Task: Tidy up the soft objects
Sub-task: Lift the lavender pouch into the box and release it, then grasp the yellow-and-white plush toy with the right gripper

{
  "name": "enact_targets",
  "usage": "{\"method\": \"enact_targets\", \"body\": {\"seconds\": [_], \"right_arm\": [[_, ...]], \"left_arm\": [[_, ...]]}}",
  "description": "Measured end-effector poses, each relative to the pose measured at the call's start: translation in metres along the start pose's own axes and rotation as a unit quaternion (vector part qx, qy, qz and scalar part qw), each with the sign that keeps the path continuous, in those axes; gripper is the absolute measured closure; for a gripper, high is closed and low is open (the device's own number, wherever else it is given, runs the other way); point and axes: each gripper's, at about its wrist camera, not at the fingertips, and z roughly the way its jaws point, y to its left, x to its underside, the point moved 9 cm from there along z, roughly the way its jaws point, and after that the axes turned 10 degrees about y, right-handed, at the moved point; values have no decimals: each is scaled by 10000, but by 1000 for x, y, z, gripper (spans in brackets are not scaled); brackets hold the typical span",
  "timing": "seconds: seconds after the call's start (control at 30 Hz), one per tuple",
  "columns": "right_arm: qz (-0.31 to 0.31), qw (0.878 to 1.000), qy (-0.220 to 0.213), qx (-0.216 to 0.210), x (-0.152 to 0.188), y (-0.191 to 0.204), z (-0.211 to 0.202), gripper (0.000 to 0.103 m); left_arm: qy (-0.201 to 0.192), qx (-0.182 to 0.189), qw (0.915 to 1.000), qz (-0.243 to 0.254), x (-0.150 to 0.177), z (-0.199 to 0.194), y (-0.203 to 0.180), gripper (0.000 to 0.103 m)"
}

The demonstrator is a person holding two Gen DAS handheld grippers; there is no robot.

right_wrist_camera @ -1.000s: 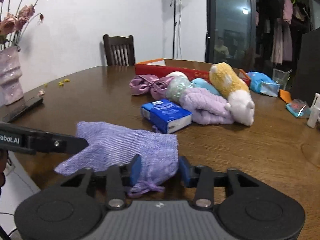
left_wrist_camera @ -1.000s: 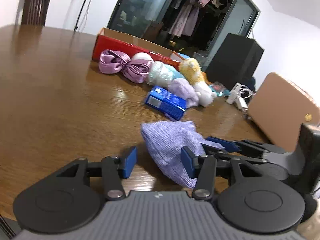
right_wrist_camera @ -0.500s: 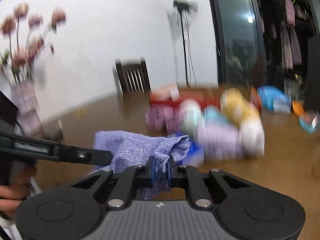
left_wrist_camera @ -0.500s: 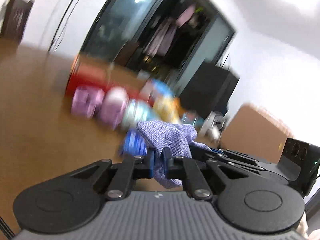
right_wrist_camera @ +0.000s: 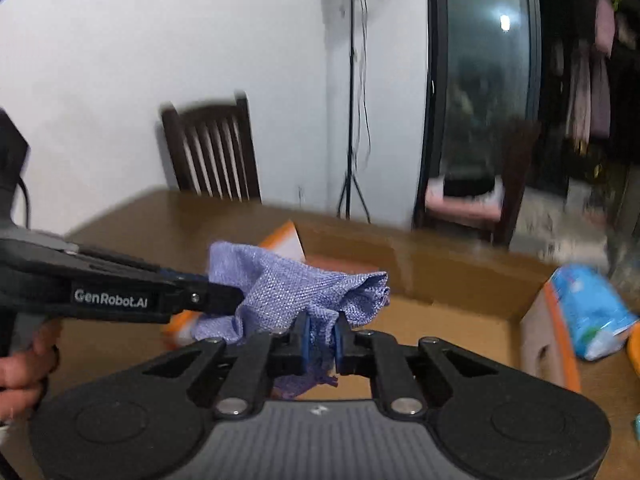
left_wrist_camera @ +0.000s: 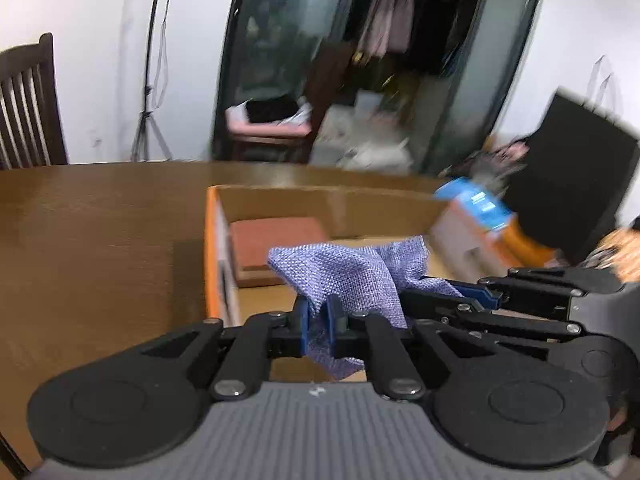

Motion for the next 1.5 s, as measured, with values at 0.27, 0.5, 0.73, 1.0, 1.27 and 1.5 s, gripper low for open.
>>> {"method": "enact_targets", "body": {"seconds": [0.27,0.5,0.73,1.0,1.27,1.5], "right_arm": [[153,9949,888,-463,9,6,52,75],[35,9993,270,-271,-16,-6,-11,59],[-249,9983,-421,308,-35,-39,-124,48],[-144,9930,-848,804,-1,-71,-224,37],[-20,9865,-1588,400,59,-53,-263,30],[-63,9827,-1826,287,182,-21,-278,25]], "left_arm": [[-144,-468,9983,319,-3,12,13,63],[-478,-860,9948,267,-11,-35,14,49],[-1045,-829,9901,429,-4,-133,-21,28],[-1732,-623,9820,427,27,-219,-66,13],[-2325,-476,9710,287,108,-243,-100,7],[-2106,-407,9766,129,227,-225,-115,6]]}}
